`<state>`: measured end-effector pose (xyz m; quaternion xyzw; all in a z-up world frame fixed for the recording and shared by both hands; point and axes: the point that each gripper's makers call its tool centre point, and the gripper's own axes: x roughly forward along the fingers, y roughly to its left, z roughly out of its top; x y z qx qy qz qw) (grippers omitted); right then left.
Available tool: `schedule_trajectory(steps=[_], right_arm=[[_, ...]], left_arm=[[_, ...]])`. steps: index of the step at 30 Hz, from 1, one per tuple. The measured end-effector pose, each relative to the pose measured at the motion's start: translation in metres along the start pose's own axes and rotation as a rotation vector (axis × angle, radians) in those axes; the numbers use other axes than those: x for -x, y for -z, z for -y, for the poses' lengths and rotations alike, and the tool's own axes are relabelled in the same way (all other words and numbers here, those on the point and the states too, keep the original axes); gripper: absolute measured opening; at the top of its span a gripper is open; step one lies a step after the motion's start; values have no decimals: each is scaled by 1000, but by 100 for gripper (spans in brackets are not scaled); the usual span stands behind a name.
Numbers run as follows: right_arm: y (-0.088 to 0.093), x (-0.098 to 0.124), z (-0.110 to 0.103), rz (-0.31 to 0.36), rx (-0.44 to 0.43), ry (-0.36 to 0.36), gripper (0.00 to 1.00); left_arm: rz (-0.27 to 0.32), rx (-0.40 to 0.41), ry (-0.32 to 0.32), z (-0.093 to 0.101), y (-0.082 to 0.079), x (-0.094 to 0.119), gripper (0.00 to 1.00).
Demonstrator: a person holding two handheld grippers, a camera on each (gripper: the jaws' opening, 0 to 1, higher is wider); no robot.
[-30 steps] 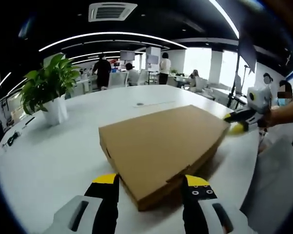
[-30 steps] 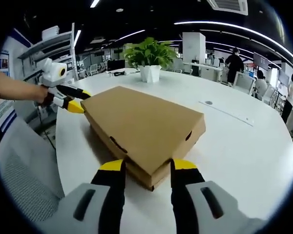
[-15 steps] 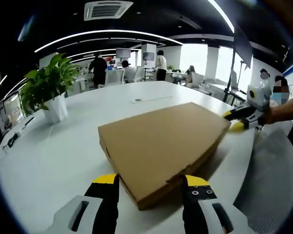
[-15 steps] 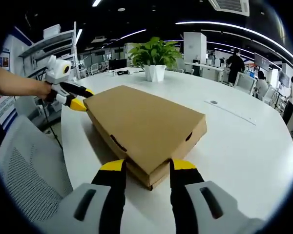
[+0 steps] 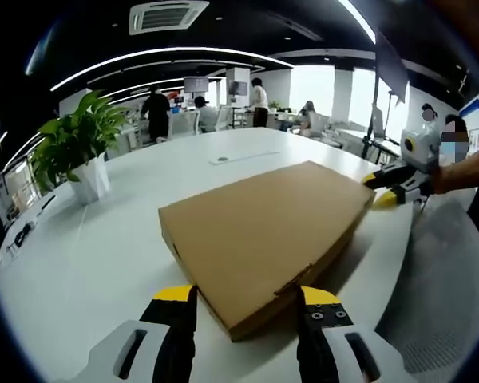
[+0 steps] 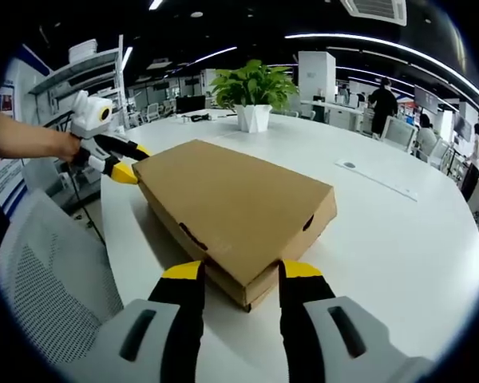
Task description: Operate the shoe box by opening the lid, removing the specified soft item, and placing it in the target area until the item is outside and the box remains undamaged.
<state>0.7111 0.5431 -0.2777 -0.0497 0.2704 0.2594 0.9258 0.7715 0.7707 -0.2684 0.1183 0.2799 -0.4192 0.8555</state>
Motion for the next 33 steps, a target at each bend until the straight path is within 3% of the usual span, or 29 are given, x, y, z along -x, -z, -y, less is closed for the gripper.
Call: schedule_trajectory(steps=[12,15,25,33], right_arm=[[-14,8,-2,15,-25,-9,36],[-18,11,-4,16,-23,-13,37],[-29,18,-4,24,-10,-18,38],[-51,25,-3,27,2,-16,40]], left_arm=[[3,4,34,13,-12,8,62],[-19,-33,35,19,-15,10,64],[-20,-48,38,18,-29,19,65],[-5,-44,36,15,-45,27,62]])
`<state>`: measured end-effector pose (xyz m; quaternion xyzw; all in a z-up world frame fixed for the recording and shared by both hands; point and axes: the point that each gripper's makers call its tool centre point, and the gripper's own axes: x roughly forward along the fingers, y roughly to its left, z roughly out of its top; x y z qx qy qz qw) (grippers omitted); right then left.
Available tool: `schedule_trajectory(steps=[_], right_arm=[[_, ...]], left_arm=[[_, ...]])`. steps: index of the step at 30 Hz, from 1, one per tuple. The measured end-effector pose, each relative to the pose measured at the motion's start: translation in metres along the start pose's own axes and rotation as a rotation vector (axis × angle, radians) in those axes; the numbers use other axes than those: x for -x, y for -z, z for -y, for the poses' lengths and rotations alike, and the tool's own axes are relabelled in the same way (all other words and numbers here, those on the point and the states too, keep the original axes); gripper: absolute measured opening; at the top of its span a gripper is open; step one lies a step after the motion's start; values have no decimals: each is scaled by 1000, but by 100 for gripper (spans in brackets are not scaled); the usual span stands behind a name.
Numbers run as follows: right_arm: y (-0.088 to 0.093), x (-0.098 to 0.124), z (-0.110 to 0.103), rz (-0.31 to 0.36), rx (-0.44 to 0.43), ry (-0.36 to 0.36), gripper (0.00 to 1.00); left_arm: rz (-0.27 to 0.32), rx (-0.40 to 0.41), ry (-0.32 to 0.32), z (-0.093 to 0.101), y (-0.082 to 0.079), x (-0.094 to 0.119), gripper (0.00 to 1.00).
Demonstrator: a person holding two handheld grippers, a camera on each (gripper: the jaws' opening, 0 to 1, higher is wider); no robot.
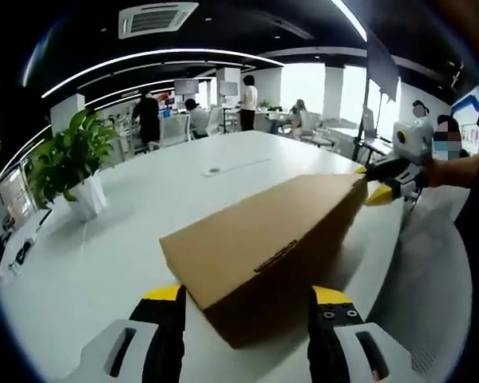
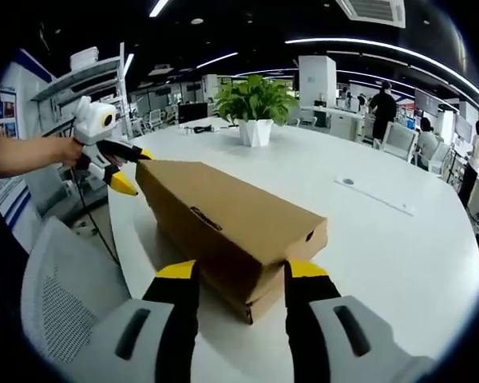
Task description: Operate the shoe box by opening the lid, removing the specified soft item, and placing it in the target area until the item is outside and the box remains undamaged.
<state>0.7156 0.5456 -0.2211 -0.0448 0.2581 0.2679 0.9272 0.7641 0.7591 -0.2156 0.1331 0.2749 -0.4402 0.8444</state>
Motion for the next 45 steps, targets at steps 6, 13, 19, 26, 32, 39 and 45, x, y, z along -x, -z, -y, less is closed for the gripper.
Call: schedule_trajectory(steps=[6,13,19,26,32,39,45], right_arm=[[-15,4,3,8,10,9,41],[-31,6,10,21,20,14,42],[-50,6,17,42,32,23,43],[-66,2,30,61,51,35,42],[-79,-2,39,71,70,43,42],[-89,-11,53,69,82,52,41],[-95,-15,62,69,79,63,37]], left_arm=[[4,-22,-2,-1,-12,5,63],[21,-40,-12,-10,-27,7,63],[57,-29,-31,-18,-45,7,61],[89,-44,-62,-36,-60,4,54],[107,-72,-89,-45,-71,1,46],[122,-76,-130,-64,-83,-6,35],[132,-59,-181,-79,-89,-8,22]])
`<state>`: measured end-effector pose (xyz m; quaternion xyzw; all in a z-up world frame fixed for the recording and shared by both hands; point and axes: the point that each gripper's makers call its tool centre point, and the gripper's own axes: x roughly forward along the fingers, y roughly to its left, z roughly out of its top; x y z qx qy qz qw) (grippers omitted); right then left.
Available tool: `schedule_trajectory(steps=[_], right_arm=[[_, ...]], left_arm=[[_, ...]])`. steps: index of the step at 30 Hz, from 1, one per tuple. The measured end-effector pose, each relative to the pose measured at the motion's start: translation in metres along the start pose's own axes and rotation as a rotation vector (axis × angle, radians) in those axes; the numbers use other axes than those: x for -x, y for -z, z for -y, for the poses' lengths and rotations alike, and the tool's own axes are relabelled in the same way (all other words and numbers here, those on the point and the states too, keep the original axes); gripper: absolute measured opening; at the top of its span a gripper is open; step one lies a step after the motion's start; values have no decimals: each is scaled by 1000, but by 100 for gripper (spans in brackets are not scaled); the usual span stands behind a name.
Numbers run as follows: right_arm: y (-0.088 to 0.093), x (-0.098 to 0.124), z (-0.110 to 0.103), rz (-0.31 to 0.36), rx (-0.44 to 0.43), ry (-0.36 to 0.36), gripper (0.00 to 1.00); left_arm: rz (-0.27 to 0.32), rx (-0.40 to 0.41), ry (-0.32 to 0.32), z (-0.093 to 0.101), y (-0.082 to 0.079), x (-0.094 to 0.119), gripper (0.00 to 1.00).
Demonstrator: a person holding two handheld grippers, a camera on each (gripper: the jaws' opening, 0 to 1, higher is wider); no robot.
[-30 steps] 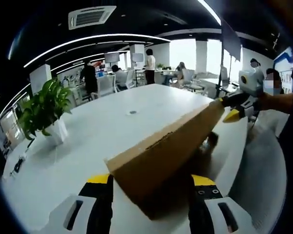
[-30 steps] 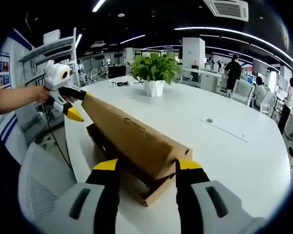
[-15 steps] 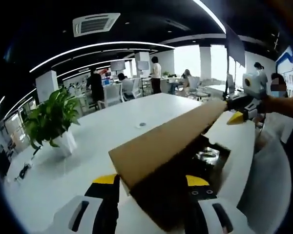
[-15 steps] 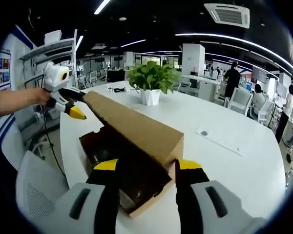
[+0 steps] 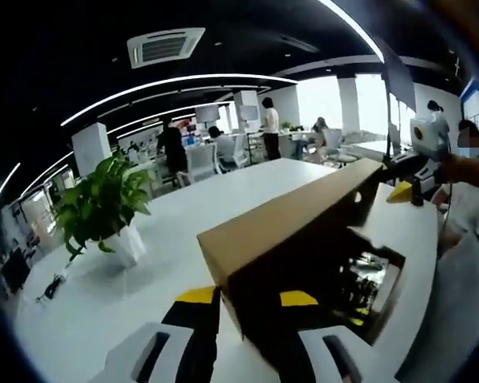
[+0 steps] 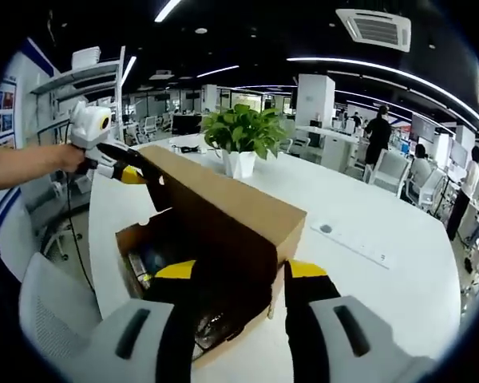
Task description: Operate the shoe box by opening the lid, removing the specified soft item, and placing it in the target area until the item is outside and the box remains undamaged.
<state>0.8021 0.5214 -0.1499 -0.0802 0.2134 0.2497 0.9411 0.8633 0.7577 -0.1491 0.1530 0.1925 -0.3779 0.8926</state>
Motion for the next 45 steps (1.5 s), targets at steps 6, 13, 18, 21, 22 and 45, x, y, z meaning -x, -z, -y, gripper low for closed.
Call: schedule_trajectory(steps=[6,13,18,21,22,45], right_arm=[[-4,-4,13,8,16,27,31],[-9,-10,24,16,-6,41,27],[-10,-14,29,24,1,45,26],[-8,-18,34,23,-16,48,29],[-4,-19,36,12,-22,55,30],[66,-46,44,-110,-99,83,9]], left_arm=[[3,4,-31,-14,-5,-8,14],[16,2,-51,-29,-7,-15,7],[21,9,-65,-34,-10,-21,6],[22,13,-71,-35,-11,-22,5],[21,11,-73,-35,-11,-23,5],[27,25,-97,-50,-16,-50,5]])
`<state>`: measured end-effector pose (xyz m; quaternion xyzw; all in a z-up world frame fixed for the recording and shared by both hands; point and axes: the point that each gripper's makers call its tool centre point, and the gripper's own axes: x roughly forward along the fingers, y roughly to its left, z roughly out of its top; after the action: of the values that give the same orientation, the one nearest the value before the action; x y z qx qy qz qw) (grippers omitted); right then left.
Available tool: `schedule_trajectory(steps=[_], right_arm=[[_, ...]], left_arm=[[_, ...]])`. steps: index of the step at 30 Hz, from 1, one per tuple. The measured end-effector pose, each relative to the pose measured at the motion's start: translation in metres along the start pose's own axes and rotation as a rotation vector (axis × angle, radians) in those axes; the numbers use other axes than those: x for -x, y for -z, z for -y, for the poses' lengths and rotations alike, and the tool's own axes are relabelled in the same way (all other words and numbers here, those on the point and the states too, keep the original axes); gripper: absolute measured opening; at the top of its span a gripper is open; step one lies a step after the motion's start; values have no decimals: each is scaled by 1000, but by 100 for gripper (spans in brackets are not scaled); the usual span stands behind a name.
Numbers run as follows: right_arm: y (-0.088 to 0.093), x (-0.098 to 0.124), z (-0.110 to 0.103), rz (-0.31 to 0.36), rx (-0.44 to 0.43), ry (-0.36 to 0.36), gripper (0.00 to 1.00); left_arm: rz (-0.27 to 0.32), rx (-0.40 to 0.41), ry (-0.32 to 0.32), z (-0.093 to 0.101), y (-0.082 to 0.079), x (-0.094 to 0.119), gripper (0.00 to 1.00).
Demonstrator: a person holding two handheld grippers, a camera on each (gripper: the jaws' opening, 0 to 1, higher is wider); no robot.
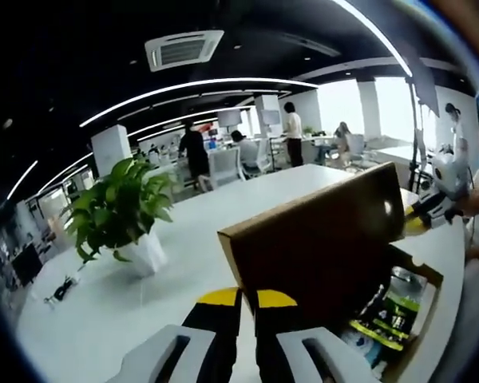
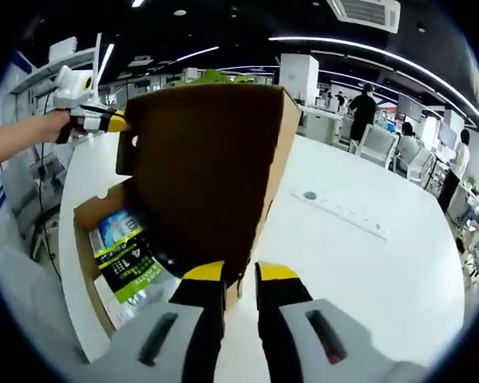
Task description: Operate the shoe box by opening the lid, removing the specified soft item, and placing it in the target area until the item is outside and the box remains undamaged.
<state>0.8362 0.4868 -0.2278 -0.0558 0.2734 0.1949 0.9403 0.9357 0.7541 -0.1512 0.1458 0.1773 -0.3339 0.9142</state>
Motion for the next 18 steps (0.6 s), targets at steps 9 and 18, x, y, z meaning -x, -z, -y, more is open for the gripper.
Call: schedule_trajectory(steps=[9,18], right_arm=[[2,-6,8,-12,-38,28,2],[3,-7,10,-21,-129,34,0]], left_arm=[[-8,32,-14,2,0,-8,5],[-39,31,-29,5,9,-20,10]])
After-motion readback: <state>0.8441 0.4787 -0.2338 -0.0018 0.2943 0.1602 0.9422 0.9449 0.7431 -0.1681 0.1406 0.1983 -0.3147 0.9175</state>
